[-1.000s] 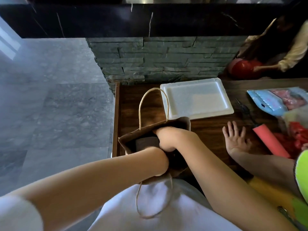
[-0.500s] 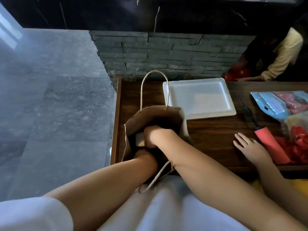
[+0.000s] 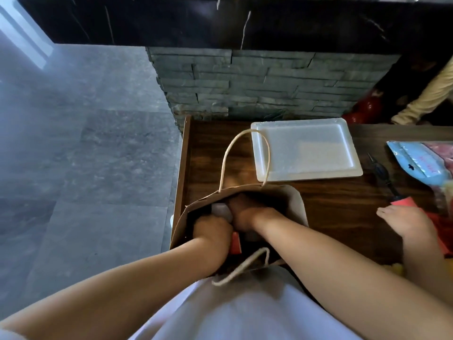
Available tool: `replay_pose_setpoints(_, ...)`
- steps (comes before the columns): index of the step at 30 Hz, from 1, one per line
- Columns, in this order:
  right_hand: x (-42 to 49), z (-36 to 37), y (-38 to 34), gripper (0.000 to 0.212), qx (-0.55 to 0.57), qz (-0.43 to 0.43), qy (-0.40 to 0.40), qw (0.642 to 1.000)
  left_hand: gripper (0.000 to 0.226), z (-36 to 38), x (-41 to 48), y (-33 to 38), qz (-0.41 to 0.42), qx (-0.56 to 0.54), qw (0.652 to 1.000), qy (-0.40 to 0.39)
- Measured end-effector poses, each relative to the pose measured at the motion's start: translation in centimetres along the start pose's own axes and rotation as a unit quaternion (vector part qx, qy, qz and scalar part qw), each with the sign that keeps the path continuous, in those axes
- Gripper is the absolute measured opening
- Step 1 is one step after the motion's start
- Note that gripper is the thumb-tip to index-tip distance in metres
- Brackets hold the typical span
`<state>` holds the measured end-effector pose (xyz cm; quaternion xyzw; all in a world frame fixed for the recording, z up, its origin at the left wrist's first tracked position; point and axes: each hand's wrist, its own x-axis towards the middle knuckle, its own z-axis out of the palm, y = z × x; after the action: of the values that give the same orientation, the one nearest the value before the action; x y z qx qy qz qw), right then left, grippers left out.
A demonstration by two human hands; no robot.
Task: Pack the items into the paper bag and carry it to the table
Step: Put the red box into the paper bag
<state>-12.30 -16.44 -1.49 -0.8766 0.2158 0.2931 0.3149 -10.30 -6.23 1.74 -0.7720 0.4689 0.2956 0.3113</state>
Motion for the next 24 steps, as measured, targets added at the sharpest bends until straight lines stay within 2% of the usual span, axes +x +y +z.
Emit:
replay_pose_setpoints(3,0.2,1.7,2.1,0.054,0.064,0.052,-0.011,0.997,0.029,-0.6,-3.1,-0.8,0.018,-0.010,0.999,0.030)
replay_pose_setpoints(5,-0.1,2.2,2.6,0.033,0.223,0.108,-0.039,0.968,0.020,-1.3,-5.4,-1.0,0.026,-0.027,0.998,0.056)
replay_pose_setpoints(6,-0.1,2.4,3.1,0.020,0.325,0.146,-0.053,0.933,0.019,-1.4,-6.4,-1.0,0.024,-0.038,0.997,0.058)
replay_pose_setpoints(7,-0.6,2.6,3.6,0.016,0.419,0.179,-0.074,0.887,0.020,-1.2,-7.0,-0.9,0.022,-0.038,0.997,0.058)
replay_pose_setpoints(10,-1.3,3.1,4.8,0.003,0.616,0.180,-0.100,0.760,0.027,-0.8,-7.9,-0.8,0.014,-0.043,0.997,0.062)
replay_pose_setpoints(11,-1.4,3.3,4.9,0.012,0.653,0.167,-0.101,0.731,0.027,-0.8,-8.0,-0.9,0.014,-0.049,0.997,0.063)
replay_pose_setpoints(12,-1.5,3.3,4.8,0.022,0.668,0.153,-0.103,0.721,0.028,-0.8,-8.0,-1.0,0.018,-0.054,0.996,0.064)
replay_pose_setpoints(14,-1.2,3.5,4.9,0.028,0.701,0.155,-0.111,0.687,0.032,-0.6,-7.7,-1.3,0.025,-0.061,0.995,0.068)
replay_pose_setpoints(15,-1.0,3.7,5.0,0.024,0.697,0.157,-0.114,0.691,0.034,-0.6,-7.5,-1.5,0.023,-0.064,0.995,0.068)
replay_pose_setpoints(16,-1.0,4.0,5.2,0.021,0.644,0.151,-0.103,0.743,0.037,-0.5,-7.3,-1.7,0.022,-0.066,0.995,0.068)
replay_pose_setpoints(17,-1.3,4.1,5.5,0.024,0.541,0.137,-0.087,0.825,0.041,-0.4,-7.2,-1.8,0.020,-0.074,0.995,0.068)
replay_pose_setpoints(18,-1.7,4.4,5.9,0.031,0.386,0.121,-0.076,0.911,0.047,-0.3,-7.0,-2.0,0.019,-0.083,0.994,0.068)
replay_pose_setpoints(19,-1.7,4.7,6.6,0.038,0.212,0.097,-0.054,0.971,0.052,-0.2,-6.9,-2.1,0.022,-0.092,0.993,0.067)
replay_pose_setpoints(20,-1.8,4.8,7.1,0.042,0.062,0.064,-0.037,0.995,0.055,-0.1,-6.9,-2.3,0.026,-0.102,0.992,0.066)
replay_pose_setpoints(21,-2.0,4.9,7.3,0.041,-0.009,0.062,-0.042,0.997,0.058,-0.1,-7.0,-2.4,0.030,-0.113,0.991,0.066)
replay_pose_setpoints(24,-2.2,5.1,7.5,0.038,-0.041,0.074,-0.066,0.994,0.071,0.0,-6.9,-2.7,0.043,-0.141,0.988,0.055)
